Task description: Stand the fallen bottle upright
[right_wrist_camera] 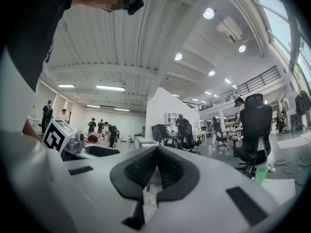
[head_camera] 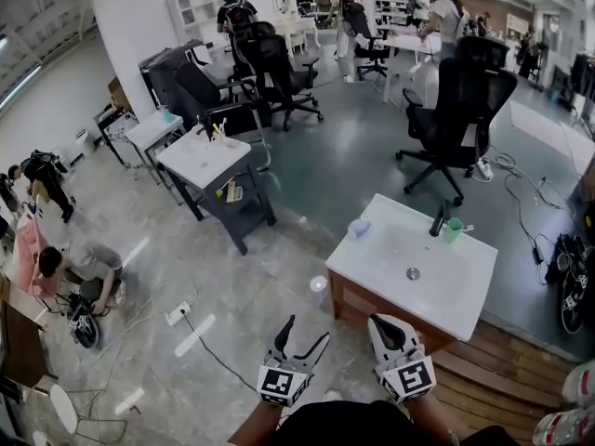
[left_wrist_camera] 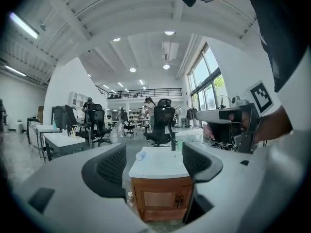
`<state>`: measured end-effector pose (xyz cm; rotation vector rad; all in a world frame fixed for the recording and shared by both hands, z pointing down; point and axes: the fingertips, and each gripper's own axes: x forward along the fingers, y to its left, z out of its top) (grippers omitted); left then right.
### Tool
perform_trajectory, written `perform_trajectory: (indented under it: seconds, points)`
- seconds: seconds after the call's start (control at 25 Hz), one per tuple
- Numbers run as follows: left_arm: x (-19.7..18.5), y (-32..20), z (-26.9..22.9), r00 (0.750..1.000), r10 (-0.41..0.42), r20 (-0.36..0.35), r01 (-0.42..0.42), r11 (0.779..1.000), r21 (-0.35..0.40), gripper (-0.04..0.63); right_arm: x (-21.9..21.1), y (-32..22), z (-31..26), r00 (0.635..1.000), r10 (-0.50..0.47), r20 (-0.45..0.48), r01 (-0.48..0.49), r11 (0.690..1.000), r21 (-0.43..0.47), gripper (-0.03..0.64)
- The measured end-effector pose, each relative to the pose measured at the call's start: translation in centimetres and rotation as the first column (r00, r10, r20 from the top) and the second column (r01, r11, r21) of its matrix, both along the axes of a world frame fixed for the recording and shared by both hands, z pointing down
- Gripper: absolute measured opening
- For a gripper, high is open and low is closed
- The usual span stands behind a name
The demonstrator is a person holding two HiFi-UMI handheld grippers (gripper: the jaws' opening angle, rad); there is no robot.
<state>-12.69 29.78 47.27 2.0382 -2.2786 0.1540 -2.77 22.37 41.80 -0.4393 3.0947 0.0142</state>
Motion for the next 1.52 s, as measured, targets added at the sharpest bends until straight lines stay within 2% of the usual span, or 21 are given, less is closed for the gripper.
perform_trajectory:
  seconds: [0.12, 0.2, 0.36, 0.52, 1.0, 1.36, 1.52]
  points:
    - [-2.2, -1.5, 0.4, 1.0, 0.017, -0.004, -0.017, 1.0, 0.006, 0.36, -1.6, -1.1, 0.0, 1.0, 0.01, -0.003, -0.01, 0.999, 0.044, 0.015]
    - [-3.1, -2.7, 0.5, 0.999, 0.028, -0.02, -0.028, 1.0, 0.003, 0.36, -2.2, -2.2, 0.3, 1.0, 0.023, -0.014, -0.022, 0.999, 0.042, 0.015]
    - [-4.0, -5.3, 0.3, 0.994, 0.079, -0.072, -0.075, 0.996, 0.049, 0.36, -3.1, -4.7, 1.7, 0.998, 0.049, -0.046, -0.049, 0.999, 0.008, 0.015]
    - [-4.7, -8.8, 0.7, 0.993, 0.109, -0.053, -0.107, 0.994, 0.032, 0.36, -4.0, -7.9, 3.2, 0.995, 0.066, -0.071, -0.07, 0.996, -0.051, 0.015]
    - [-6.4, -24.3, 1.4, 0.987, 0.151, -0.056, -0.151, 0.989, 0.002, 0.36, -5.7, -23.2, 4.0, 0.989, 0.12, -0.091, -0.127, 0.989, -0.07, 0.015]
    - [-5.7, -34.5, 1.6, 0.976, 0.213, -0.042, -0.214, 0.976, -0.028, 0.36, -4.2, -32.6, 5.2, 0.977, 0.168, -0.135, -0.179, 0.981, -0.077, 0.015]
    - [-5.2, -38.9, 0.9, 0.971, 0.24, -0.016, -0.241, 0.97, -0.026, 0.36, -3.4, -36.6, 4.5, 0.98, 0.163, -0.114, -0.171, 0.983, -0.062, 0.015]
